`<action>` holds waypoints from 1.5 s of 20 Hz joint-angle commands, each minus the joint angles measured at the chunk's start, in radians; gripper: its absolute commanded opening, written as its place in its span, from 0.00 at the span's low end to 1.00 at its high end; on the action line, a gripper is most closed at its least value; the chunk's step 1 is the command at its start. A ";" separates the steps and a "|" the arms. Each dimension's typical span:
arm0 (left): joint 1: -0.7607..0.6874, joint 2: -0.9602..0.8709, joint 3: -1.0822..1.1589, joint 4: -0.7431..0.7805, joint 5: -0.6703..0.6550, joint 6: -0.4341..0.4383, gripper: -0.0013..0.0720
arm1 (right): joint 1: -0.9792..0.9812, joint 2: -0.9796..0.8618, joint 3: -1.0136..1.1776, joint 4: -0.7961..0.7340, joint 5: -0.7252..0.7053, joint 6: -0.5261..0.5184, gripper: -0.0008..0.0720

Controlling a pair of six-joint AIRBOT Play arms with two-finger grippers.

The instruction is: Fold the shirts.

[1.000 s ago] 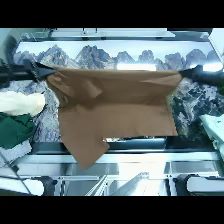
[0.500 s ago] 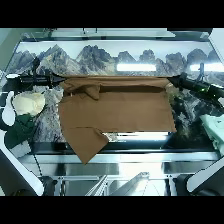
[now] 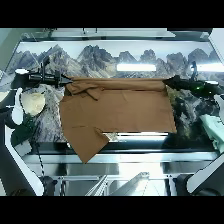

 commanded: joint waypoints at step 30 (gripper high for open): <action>0.048 0.154 0.023 0.251 -0.137 -0.220 0.29 | -0.005 0.132 0.179 -0.499 0.102 0.280 0.52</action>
